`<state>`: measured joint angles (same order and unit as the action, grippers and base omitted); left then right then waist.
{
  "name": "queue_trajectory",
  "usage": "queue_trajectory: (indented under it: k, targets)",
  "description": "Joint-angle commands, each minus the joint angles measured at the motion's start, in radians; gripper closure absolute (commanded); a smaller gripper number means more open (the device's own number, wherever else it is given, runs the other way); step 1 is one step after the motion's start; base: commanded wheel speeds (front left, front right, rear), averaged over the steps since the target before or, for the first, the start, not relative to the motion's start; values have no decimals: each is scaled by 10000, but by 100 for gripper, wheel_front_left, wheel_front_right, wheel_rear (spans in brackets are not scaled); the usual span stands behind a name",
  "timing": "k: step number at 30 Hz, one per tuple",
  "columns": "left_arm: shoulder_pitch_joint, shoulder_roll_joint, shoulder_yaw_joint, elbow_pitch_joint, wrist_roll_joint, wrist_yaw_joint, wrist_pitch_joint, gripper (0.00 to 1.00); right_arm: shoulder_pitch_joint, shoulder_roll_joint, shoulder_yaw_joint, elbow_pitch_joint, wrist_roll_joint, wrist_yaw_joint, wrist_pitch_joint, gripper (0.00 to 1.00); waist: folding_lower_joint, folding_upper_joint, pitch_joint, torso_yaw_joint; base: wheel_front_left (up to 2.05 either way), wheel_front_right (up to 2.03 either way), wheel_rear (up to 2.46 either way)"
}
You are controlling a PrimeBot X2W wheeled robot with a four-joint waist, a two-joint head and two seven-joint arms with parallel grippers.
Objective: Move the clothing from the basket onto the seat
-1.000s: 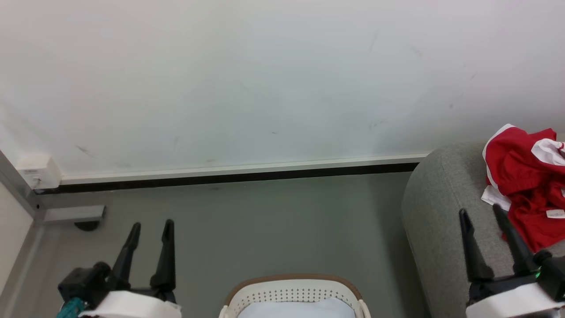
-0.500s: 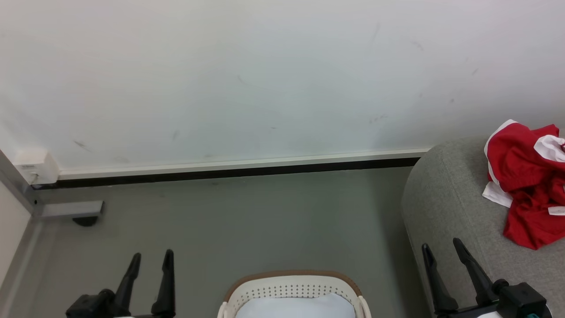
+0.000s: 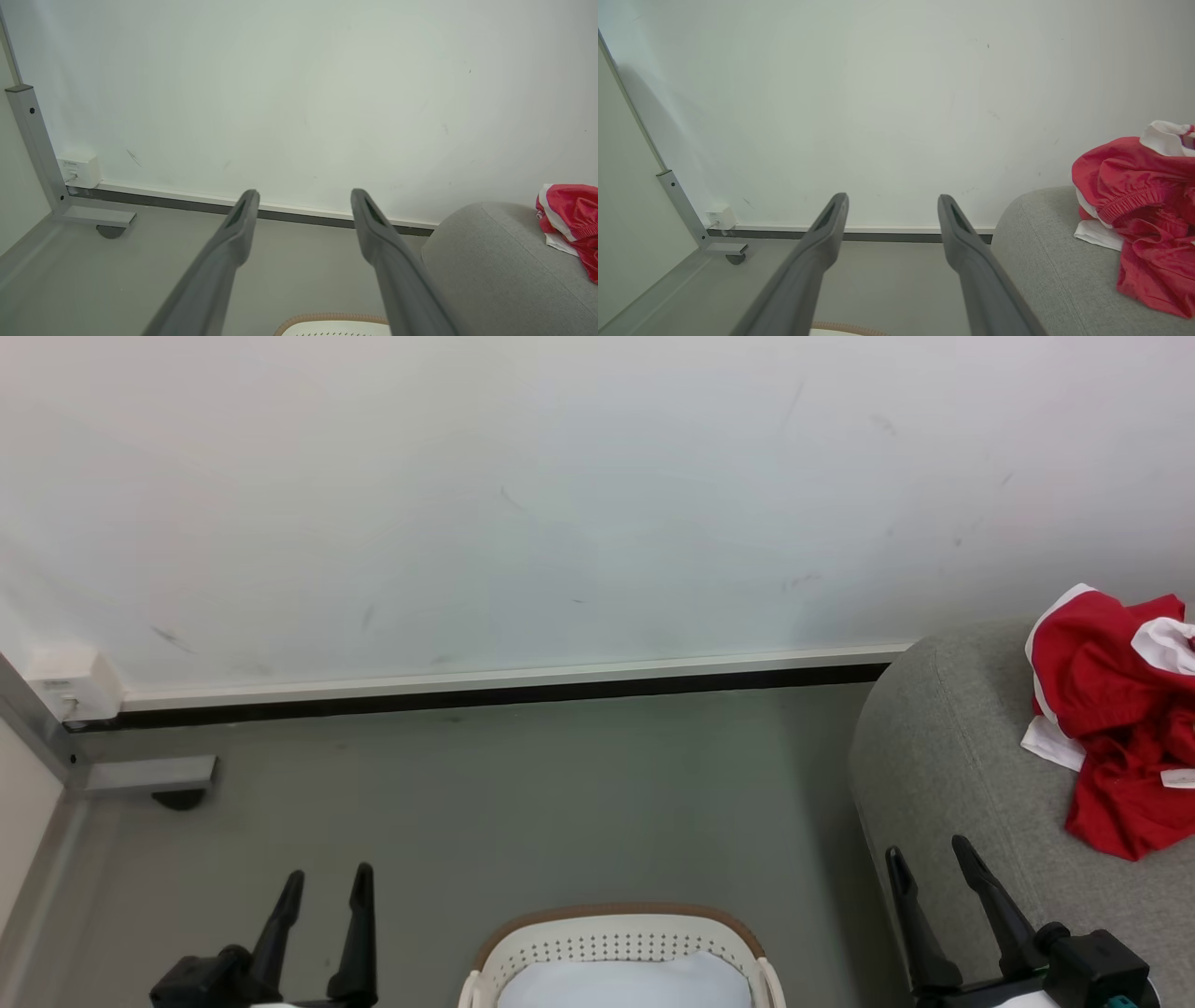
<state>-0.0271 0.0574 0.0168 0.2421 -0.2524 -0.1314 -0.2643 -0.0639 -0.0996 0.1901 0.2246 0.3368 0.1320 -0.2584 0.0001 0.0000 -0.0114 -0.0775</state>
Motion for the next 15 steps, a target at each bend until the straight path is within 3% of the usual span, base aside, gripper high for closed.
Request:
queue_trajectory:
  k: [1, 5, 6, 15]
  targets:
    - [-78, 14, -13, 10, -8, 8, -1, 0, -116, -14, -25, 33, -27, -24, -65, 0, -1, 0, 0, 7, 0, 0, 0]
    - [-71, 39, -139, 76, -140, 6, -1, 0, -136, 18, -41, 64, 19, -24, -65, 0, -1, 0, 4, 16, 0, 0, 0]
    - [-46, 11, -167, 85, -138, 0, 1, 100, -8, 34, -18, 30, 6, 0, 1, 100, 0, 0, 4, 15, 0, 0, 0]
    - [-78, -79, -41, 341, -1330, 5, 405, 100, 95, 59, -203, 178, 1209, -1, 307, 100, 0, 0, 7, 55, 0, 0, 0]
